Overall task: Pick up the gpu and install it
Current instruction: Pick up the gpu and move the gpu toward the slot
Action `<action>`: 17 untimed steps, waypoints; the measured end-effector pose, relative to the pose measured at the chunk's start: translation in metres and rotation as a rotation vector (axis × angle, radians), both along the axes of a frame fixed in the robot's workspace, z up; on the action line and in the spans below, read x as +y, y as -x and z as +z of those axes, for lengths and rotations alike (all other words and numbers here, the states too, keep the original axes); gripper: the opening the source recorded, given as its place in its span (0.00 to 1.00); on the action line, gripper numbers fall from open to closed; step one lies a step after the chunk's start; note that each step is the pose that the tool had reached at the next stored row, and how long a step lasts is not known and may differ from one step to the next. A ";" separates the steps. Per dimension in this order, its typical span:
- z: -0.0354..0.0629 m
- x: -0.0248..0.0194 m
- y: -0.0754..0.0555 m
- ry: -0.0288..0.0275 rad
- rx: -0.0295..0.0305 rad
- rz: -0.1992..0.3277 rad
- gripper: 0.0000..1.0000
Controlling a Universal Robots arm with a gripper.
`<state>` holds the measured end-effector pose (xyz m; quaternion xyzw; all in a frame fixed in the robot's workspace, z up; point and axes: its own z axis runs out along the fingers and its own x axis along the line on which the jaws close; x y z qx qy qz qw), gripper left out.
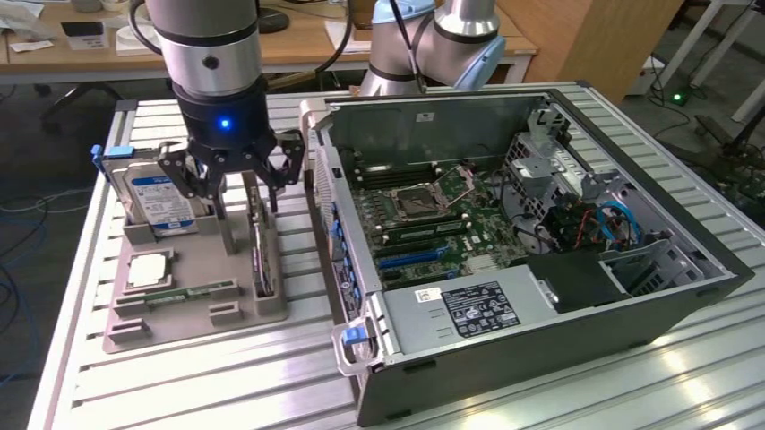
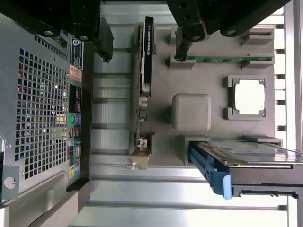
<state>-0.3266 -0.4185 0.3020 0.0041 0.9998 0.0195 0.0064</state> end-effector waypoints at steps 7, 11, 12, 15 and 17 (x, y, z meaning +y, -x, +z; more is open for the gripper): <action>-0.0023 0.0000 0.000 0.0001 0.0001 0.000 0.65; -0.0036 -0.0001 0.000 0.0001 0.0001 0.000 0.65; -0.0041 -0.0001 0.000 0.0000 0.0000 0.000 0.65; -0.0052 -0.0001 0.000 0.0001 0.0001 0.000 0.65; -0.0060 -0.0001 0.000 0.0001 0.0002 0.000 0.65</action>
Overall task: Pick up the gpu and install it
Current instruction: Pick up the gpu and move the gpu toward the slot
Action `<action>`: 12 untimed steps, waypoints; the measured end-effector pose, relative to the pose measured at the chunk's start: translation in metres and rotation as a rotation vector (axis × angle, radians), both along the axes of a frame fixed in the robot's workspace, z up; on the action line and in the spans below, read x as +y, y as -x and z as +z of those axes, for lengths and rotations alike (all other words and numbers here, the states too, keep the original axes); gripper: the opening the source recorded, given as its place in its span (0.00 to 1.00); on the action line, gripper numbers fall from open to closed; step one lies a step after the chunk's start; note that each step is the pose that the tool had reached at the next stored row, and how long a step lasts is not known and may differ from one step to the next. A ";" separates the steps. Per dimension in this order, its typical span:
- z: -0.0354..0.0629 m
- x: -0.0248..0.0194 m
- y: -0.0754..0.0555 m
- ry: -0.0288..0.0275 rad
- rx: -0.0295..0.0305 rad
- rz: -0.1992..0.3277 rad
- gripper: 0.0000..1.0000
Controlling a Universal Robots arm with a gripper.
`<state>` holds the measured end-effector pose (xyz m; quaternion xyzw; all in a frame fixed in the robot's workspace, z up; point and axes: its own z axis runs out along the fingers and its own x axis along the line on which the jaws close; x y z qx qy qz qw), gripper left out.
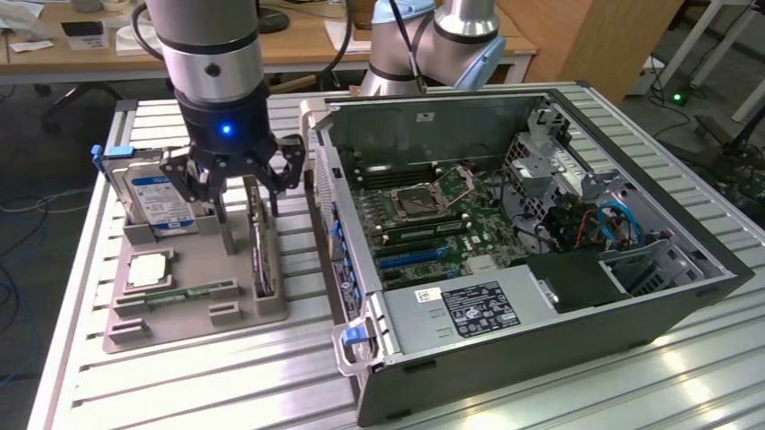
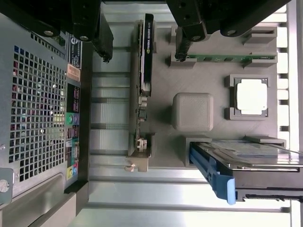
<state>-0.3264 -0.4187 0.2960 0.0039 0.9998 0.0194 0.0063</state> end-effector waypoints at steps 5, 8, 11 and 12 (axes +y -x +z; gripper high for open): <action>-0.0024 0.0000 0.000 -0.0001 0.0000 0.000 0.65; -0.0037 0.0000 0.000 0.0000 0.0000 0.000 0.65; -0.0051 0.0000 0.000 -0.0001 -0.0002 0.000 0.65; -0.0056 0.0000 0.000 -0.0001 -0.0002 0.000 0.65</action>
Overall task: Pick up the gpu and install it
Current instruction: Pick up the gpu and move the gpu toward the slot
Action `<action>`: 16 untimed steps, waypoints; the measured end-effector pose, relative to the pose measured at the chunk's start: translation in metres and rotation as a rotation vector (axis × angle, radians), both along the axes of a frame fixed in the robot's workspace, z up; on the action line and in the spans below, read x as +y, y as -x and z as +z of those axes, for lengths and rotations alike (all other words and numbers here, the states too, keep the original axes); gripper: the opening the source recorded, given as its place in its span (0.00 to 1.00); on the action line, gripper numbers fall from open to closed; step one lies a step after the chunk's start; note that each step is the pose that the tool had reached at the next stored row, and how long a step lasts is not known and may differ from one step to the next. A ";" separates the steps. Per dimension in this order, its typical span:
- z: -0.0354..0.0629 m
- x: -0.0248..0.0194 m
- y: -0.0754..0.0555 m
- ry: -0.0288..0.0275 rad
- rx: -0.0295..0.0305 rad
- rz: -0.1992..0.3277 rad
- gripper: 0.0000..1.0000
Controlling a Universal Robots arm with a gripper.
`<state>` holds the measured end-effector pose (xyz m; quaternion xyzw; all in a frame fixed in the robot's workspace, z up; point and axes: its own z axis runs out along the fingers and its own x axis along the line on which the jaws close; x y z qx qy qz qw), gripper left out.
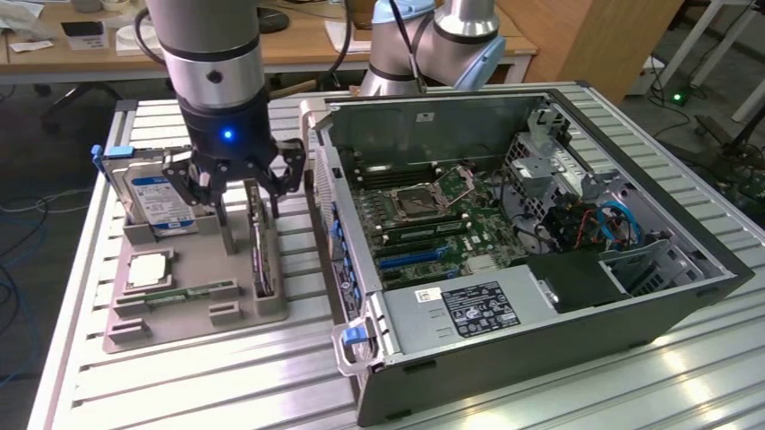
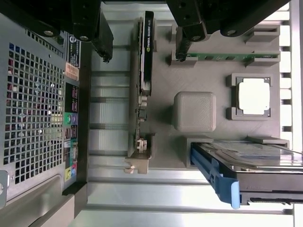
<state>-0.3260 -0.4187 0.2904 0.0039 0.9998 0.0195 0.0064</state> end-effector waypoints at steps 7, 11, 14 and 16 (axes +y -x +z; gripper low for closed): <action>-0.0037 -0.0001 0.000 0.0001 0.0001 0.000 0.65; -0.0054 -0.0001 0.000 0.0001 0.0001 0.000 0.65; -0.0066 -0.0004 -0.001 0.0001 0.0001 0.000 0.65; -0.0074 -0.0006 -0.002 0.0001 0.0002 0.000 0.65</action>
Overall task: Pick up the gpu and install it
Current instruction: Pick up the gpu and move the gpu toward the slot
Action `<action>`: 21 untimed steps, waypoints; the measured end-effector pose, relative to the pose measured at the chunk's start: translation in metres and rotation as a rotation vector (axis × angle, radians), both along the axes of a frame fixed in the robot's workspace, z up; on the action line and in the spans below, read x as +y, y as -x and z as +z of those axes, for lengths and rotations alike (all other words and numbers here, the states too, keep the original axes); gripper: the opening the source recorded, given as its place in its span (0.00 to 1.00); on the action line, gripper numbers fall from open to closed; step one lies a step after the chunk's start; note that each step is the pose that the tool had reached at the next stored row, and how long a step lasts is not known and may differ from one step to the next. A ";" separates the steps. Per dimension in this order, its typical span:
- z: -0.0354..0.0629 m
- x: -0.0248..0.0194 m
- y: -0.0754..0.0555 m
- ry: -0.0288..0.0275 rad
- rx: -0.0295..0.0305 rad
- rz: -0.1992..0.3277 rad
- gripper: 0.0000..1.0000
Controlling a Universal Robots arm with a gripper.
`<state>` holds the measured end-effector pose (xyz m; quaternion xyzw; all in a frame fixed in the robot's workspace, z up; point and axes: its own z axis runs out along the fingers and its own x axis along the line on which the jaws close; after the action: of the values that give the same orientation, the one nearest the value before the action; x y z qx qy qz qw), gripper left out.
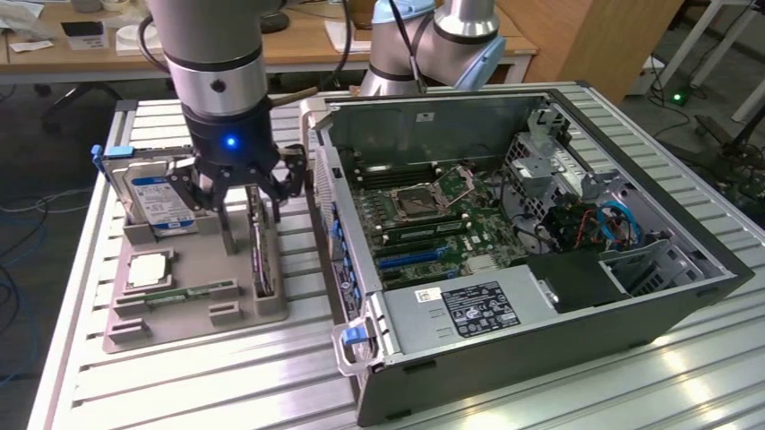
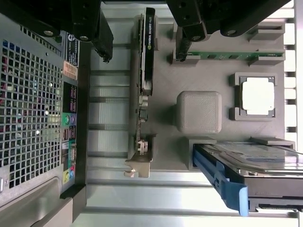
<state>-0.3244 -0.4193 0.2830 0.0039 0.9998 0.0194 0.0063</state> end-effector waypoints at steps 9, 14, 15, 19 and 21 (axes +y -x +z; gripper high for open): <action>-0.0034 -0.0010 -0.002 -0.0001 -0.0001 0.000 0.65; -0.0056 -0.0017 -0.003 0.0000 0.0000 0.000 0.65; -0.0062 -0.0017 -0.003 -0.0001 -0.0001 0.000 0.65; -0.0078 -0.0023 -0.003 0.0001 0.0001 0.000 0.65; -0.0086 -0.0029 -0.003 0.0000 -0.0001 0.000 0.65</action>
<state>-0.3212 -0.4222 0.2743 0.0038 0.9998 0.0194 0.0064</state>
